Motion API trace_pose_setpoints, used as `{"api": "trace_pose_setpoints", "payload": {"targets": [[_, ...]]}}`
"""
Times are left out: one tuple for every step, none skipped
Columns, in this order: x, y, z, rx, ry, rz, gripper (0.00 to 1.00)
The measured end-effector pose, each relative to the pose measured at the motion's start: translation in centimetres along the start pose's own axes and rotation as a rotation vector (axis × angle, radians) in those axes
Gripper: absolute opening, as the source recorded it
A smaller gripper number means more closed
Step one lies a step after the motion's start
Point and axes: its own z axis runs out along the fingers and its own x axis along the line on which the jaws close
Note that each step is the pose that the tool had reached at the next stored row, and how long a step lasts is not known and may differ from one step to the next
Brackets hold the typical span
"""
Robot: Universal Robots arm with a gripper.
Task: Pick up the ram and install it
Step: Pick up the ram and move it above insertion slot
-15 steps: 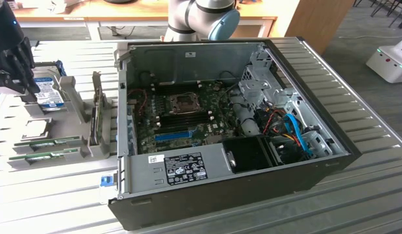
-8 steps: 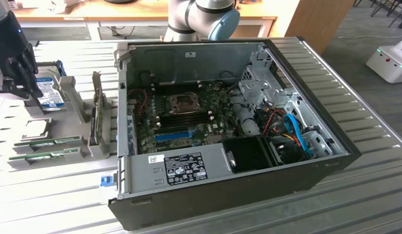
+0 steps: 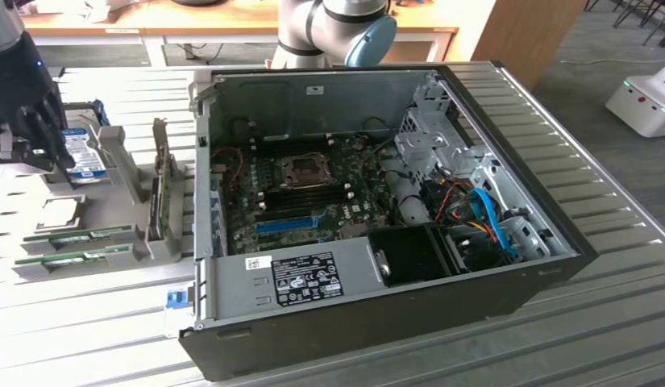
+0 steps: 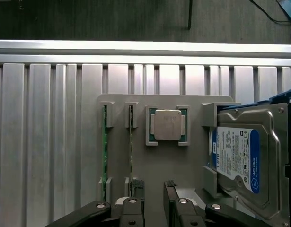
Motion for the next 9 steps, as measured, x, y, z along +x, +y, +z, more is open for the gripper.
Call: {"api": "trace_pose_setpoints", "payload": {"targets": [[0.0,-0.01,0.16,0.0001,0.0000,0.000,0.30],[0.0,-0.01,0.31,0.0001,0.0000,0.000,0.30],[0.0,-0.02,0.44,0.0000,0.0001,0.000,0.30],[0.0,-0.03,0.58,0.0000,0.0000,0.000,0.30],[0.0,-0.03,0.72,0.0000,0.0000,0.000,0.30],[0.0,-0.04,0.85,0.0001,0.0000,0.000,0.30],[0.0,-0.04,0.96,0.0000,0.0000,0.000,0.30],[0.0,-0.05,1.09,0.0000,0.0000,0.000,0.30],[0.0,-0.05,1.21,0.0000,0.0000,0.000,0.30]]}}
